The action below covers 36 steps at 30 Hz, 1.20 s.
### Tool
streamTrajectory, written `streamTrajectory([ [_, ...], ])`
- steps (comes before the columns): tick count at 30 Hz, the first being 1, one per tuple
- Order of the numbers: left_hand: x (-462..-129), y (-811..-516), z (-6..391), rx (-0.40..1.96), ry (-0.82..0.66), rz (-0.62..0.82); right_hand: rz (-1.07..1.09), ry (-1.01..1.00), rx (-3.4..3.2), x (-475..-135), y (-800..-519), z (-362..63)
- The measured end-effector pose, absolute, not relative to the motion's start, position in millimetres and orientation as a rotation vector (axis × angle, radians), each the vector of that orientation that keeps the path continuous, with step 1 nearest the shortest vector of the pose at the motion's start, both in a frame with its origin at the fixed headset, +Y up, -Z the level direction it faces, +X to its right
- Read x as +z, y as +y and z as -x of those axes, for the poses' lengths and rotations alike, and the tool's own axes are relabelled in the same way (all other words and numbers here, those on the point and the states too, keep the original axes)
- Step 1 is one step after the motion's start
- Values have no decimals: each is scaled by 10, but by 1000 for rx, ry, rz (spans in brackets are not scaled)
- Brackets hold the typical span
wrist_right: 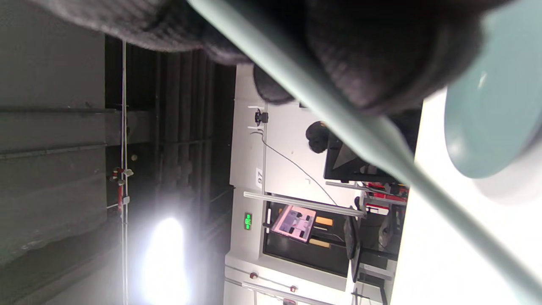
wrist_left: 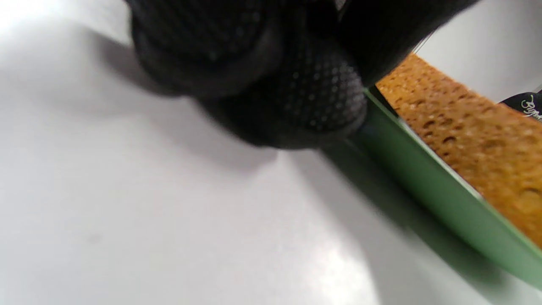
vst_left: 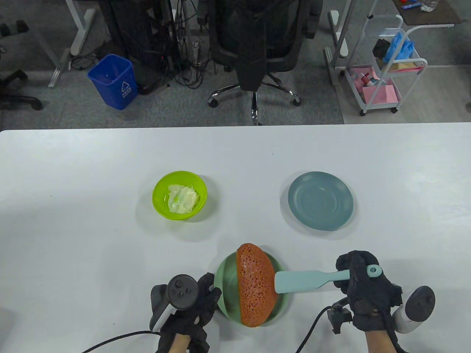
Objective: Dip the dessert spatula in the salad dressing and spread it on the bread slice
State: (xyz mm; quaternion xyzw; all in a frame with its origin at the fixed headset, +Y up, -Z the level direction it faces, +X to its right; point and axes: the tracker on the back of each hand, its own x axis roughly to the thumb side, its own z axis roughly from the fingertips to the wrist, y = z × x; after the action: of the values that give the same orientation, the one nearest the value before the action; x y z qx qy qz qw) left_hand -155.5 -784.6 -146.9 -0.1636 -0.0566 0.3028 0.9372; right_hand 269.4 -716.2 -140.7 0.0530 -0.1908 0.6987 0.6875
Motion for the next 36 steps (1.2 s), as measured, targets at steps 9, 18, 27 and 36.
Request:
streamTrajectory([
  [9, -1471, -7844, 1556, 613, -116, 330, -232, -273, 1457, -1415, -7255, -2317],
  [18, -1471, -7847, 1553, 613, -118, 330, -229, -245, 1576, -1360, -7289, -2087],
  [27, -1470, -7850, 1552, 613, -119, 331, -231, -307, 1655, -1307, -7188, -2097],
  [36, -1466, -7854, 1553, 615, -119, 333, -181, -372, 1666, -1288, -7100, -2258],
])
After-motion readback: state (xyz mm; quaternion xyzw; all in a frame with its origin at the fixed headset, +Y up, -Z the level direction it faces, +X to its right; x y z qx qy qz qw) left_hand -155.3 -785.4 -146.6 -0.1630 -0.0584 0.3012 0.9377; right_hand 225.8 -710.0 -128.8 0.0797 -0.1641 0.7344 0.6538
